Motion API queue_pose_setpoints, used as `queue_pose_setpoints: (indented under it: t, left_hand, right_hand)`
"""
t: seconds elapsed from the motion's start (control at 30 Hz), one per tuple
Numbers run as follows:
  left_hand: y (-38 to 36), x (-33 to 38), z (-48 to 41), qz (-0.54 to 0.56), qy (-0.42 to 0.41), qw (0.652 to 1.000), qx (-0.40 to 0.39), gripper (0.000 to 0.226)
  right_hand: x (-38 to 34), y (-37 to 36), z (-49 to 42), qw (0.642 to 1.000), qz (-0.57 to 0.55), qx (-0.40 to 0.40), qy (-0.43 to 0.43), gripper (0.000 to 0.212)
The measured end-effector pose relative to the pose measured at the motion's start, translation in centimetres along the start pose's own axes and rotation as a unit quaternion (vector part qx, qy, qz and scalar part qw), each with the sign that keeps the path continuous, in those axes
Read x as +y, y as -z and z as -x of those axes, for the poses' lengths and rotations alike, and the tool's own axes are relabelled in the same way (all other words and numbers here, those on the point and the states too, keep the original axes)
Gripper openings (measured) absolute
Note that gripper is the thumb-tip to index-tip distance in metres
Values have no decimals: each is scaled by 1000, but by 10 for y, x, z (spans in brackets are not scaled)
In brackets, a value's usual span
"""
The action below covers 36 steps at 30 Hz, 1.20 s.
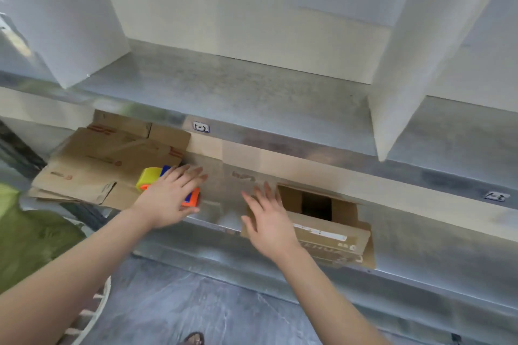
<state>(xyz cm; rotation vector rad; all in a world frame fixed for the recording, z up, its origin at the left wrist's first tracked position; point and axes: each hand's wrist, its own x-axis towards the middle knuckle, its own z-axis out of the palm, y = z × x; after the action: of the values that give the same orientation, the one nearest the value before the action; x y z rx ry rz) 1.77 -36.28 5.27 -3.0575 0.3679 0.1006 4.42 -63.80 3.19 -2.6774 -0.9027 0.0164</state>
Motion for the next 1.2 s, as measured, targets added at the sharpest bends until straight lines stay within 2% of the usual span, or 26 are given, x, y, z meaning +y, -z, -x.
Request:
queue_pose_setpoints:
  t: [0.13, 0.3, 0.5, 0.6, 0.7, 0.97, 1.07, 1.2]
  left_hand:
    - [-8, -63, 10, 31, 11, 999, -26, 84]
    - [-21, -107, -1, 91, 11, 995, -27, 95]
    - [-37, -118, -19, 169, 4, 985, -33, 87]
    - [-44, -123, -26, 167, -1, 985, -40, 84]
    - [-49, -126, -27, 193, -17, 980, -47, 70]
    - [-46, -139, -9, 213, -113, 970, -9, 48]
    - [-44, -132, -4, 195, -118, 973, -17, 50]
    - [-44, -131, 6, 196, -97, 975, -32, 63]
  right_hand:
    - [-29, -43, -30, 997, -42, -39, -43, 54]
    - [-43, -93, -60, 981, -60, -87, -161, 57]
    - [-39, -124, -72, 964, -50, -111, -238, 54]
    - [-36, -127, -78, 965, -43, -88, -245, 50]
    - [-33, -127, -91, 965, -21, -100, -239, 42]
    - [-23, -131, -102, 959, -18, -98, -265, 22]
    - [-21, -130, -104, 960, -15, -108, -259, 20]
    - [-21, -129, -104, 962, 1, -125, -244, 18]
